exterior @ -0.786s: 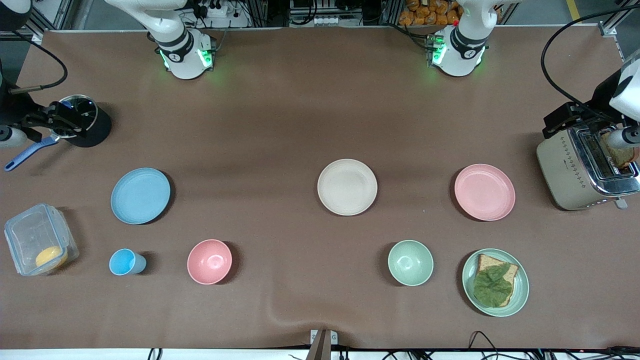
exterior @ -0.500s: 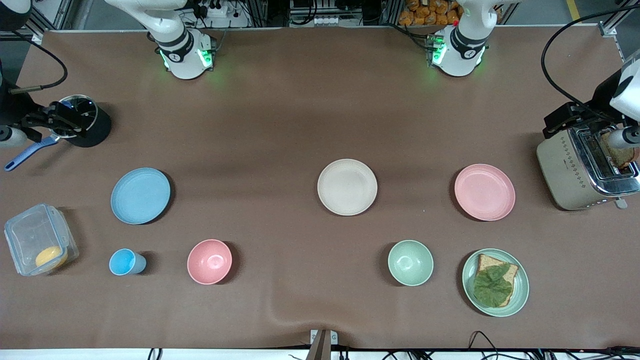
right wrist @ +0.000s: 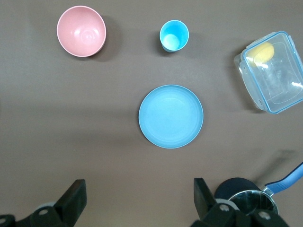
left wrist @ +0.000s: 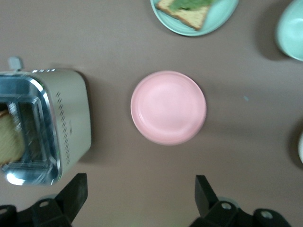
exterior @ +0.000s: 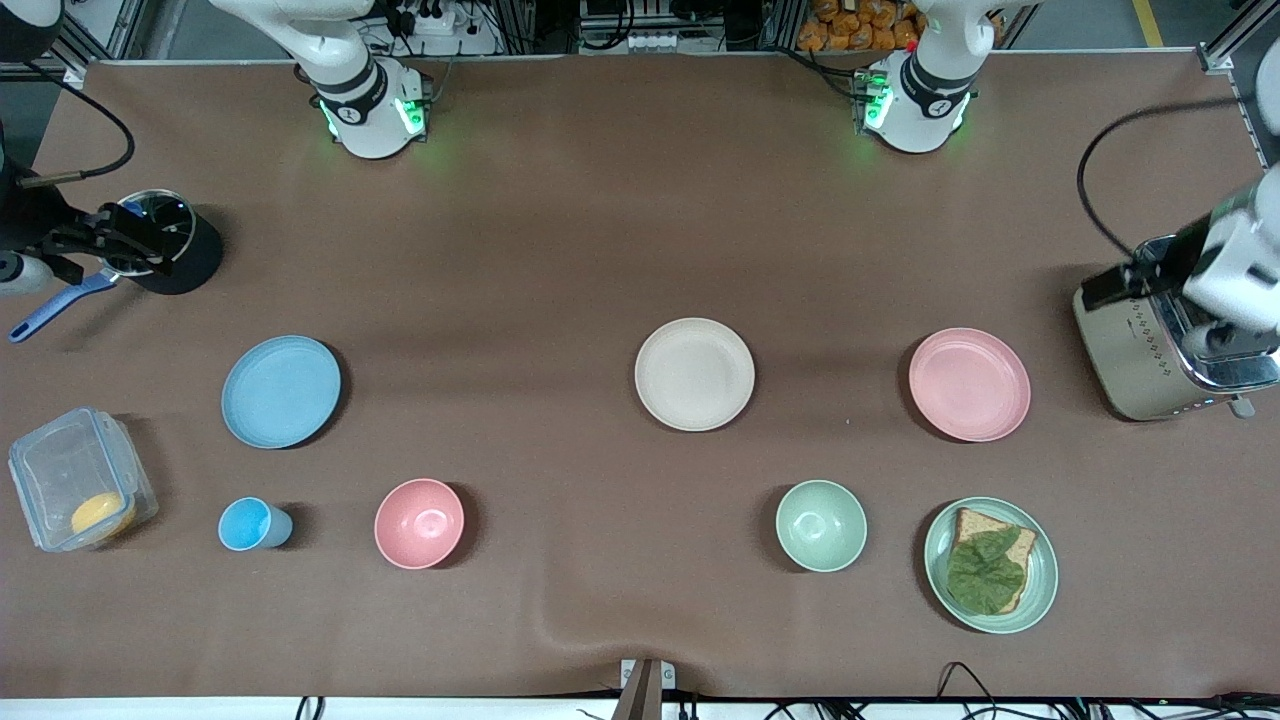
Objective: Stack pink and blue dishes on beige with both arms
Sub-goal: 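Reach the left gripper to the pink plate while the right gripper reaches the blue, then grasp the pink plate with the left gripper while the right gripper grasps the blue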
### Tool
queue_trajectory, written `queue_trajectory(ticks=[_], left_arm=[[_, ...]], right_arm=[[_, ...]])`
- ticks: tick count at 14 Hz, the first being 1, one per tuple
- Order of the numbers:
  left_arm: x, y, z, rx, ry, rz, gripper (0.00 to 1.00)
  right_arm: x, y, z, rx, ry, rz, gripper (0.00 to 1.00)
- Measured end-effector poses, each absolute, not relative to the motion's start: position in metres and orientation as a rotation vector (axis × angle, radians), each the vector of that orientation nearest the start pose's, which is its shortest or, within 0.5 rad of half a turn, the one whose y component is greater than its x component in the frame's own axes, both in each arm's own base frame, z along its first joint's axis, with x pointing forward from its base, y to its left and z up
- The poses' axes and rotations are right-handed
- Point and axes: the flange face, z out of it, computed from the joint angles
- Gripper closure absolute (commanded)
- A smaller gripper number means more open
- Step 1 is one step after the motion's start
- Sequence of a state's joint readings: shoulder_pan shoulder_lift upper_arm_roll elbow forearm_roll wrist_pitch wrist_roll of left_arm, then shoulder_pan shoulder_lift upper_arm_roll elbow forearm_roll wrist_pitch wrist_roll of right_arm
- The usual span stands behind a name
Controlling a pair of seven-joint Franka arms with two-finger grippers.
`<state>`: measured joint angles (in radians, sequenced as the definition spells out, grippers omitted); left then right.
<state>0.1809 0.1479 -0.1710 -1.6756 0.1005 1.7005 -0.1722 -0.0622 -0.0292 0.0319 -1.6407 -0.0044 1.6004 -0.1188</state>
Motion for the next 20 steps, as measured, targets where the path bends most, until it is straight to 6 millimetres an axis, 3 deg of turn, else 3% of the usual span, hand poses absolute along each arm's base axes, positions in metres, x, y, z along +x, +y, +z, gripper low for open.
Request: queue_trajectory(ticks=[2, 4, 6, 8, 10, 11, 12, 15, 16, 19, 20], left_arm=[[0.596, 0.063, 0.417, -3.062, -0.299, 0.126, 0.0], [0.583, 0.083, 0.346, -3.079, -0.328, 0.06, 0.0], [0.568, 0.095, 0.292, -3.091, -0.363, 0.071, 0.0], [0.564, 0.106, 0.255, -3.104, -0.396, 0.073, 0.0], [0.564, 0.108, 0.228, -3.116, -0.404, 0.076, 0.0], [0.564, 0.107, 0.219, -3.12, -0.405, 0.08, 0.0], [0.564, 0.108, 0.212, -3.123, -0.408, 0.084, 0.07], [0.562, 0.111, 0.202, -3.125, -0.418, 0.099, 0.51], [0.562, 0.111, 0.201, -3.126, -0.419, 0.101, 0.58], [0.561, 0.111, 0.196, -3.128, -0.42, 0.11, 0.71], [0.561, 0.11, 0.194, -3.129, -0.42, 0.111, 0.84]], right_arm=[[0.547, -0.017, 0.61, -3.143, -0.139, 0.018, 0.0], [0.547, -0.017, 0.61, -3.143, -0.139, 0.018, 0.0], [0.547, -0.02, 0.609, -3.143, -0.127, 0.019, 0.0], [0.553, -0.03, 0.6, -3.144, -0.098, 0.015, 0.0], [0.567, -0.054, 0.568, -3.141, -0.038, 0.053, 0.0], [0.578, -0.069, 0.54, -3.136, -0.003, 0.087, 0.0], [0.59, -0.085, 0.508, -3.13, 0.032, 0.121, 0.0], [0.619, -0.132, 0.402, -3.106, 0.119, 0.203, 0.0], [0.624, -0.14, 0.373, -3.098, 0.134, 0.23, 0.0], [0.631, -0.15, 0.308, -3.079, 0.153, 0.3, 0.0], [0.631, -0.152, 0.29, -3.072, 0.157, 0.324, 0.0]])
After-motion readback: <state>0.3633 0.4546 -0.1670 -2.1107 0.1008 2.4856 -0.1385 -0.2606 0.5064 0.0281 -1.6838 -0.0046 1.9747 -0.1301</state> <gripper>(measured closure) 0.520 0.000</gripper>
